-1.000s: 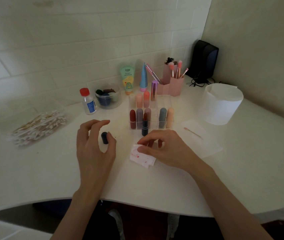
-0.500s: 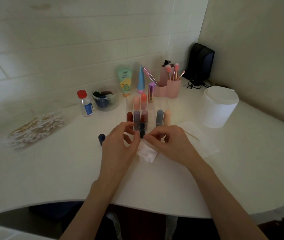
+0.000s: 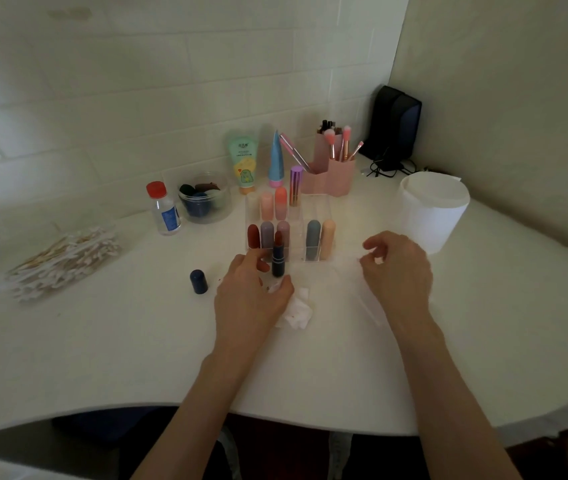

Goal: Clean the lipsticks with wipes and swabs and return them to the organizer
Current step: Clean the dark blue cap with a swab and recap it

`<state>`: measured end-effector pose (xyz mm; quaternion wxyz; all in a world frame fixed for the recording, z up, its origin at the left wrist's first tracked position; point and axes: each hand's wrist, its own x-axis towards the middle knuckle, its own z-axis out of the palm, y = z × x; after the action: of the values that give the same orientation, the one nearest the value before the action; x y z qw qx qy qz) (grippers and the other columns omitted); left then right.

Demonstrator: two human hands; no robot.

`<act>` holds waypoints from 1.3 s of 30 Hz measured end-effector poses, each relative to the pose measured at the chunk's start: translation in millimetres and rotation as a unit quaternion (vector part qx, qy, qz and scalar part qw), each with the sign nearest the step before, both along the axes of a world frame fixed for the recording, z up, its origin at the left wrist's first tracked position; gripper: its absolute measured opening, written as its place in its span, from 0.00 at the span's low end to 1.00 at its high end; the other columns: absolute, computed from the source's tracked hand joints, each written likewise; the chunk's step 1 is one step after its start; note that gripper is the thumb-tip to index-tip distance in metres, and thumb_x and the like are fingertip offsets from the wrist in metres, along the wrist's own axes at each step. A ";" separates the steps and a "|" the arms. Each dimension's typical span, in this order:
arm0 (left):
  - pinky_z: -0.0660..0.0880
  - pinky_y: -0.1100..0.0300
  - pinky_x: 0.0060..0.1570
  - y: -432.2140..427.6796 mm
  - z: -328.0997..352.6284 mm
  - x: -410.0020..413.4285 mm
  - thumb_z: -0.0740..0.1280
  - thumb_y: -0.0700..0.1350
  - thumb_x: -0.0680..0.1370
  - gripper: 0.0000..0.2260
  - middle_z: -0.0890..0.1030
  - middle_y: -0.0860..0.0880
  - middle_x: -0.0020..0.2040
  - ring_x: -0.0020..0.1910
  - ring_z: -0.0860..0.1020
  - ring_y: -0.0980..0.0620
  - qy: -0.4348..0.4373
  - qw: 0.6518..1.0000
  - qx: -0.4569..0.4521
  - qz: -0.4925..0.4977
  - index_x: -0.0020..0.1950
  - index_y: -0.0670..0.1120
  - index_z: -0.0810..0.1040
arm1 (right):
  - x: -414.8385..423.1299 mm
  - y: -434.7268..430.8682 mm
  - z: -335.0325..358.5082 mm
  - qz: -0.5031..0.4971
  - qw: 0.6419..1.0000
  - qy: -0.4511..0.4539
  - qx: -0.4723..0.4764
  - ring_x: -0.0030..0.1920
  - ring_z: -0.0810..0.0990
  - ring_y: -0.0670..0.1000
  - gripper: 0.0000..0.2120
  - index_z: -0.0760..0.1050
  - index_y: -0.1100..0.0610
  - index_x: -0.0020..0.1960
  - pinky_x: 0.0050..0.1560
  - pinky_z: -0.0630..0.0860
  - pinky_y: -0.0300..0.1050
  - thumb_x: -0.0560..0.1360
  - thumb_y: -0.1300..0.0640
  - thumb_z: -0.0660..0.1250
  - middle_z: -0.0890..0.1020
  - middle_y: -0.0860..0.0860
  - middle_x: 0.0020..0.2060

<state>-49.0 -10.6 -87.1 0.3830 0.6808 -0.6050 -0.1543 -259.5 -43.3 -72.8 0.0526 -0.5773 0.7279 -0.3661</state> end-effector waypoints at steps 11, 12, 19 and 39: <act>0.77 0.54 0.48 -5.5 0.8 -8.1 0.69 0.56 0.78 0.13 0.80 0.51 0.48 0.46 0.79 0.51 0.009 0.999 -0.017 0.035 0.56 0.49 0.81 | -16.1 -1.2 0.9 -0.034 0.990 0.035 0.135 0.53 0.80 0.58 0.07 0.84 0.49 0.47 0.61 0.74 0.54 0.73 0.46 0.73 0.83 0.51 0.49; 0.77 0.55 0.47 -5.7 0.8 -7.6 0.70 0.55 0.79 0.12 0.79 0.51 0.48 0.45 0.79 0.50 0.018 0.999 -0.030 0.031 0.55 0.48 0.81 | -16.6 -1.3 0.6 -0.030 0.989 0.039 0.138 0.54 0.79 0.59 0.07 0.84 0.49 0.47 0.61 0.74 0.54 0.73 0.47 0.73 0.83 0.51 0.49; 0.69 0.71 0.45 0.0 9.6 5.6 0.72 0.54 0.77 0.11 0.79 0.54 0.51 0.45 0.76 0.56 0.073 0.994 -0.082 0.007 0.53 0.47 0.81 | -16.0 -3.8 -0.3 0.006 0.984 0.087 0.153 0.61 0.73 0.62 0.10 0.83 0.51 0.58 0.64 0.66 0.53 0.82 0.52 0.66 0.78 0.57 0.58; 0.68 0.62 0.34 16.5 11.7 34.8 0.60 0.46 0.84 0.14 0.75 0.42 0.44 0.33 0.71 0.51 0.370 0.889 -0.014 -0.269 0.61 0.39 0.79 | 32.9 16.1 26.0 0.390 0.859 -0.294 -0.149 0.30 0.73 0.55 0.04 0.79 0.63 0.51 0.35 0.72 0.43 0.81 0.65 0.65 0.78 0.55 0.34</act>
<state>-14.3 5.9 -75.4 0.5321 0.3806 -0.5815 -0.4835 -226.6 -27.2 -46.8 0.3164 -0.6805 0.3302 -0.5725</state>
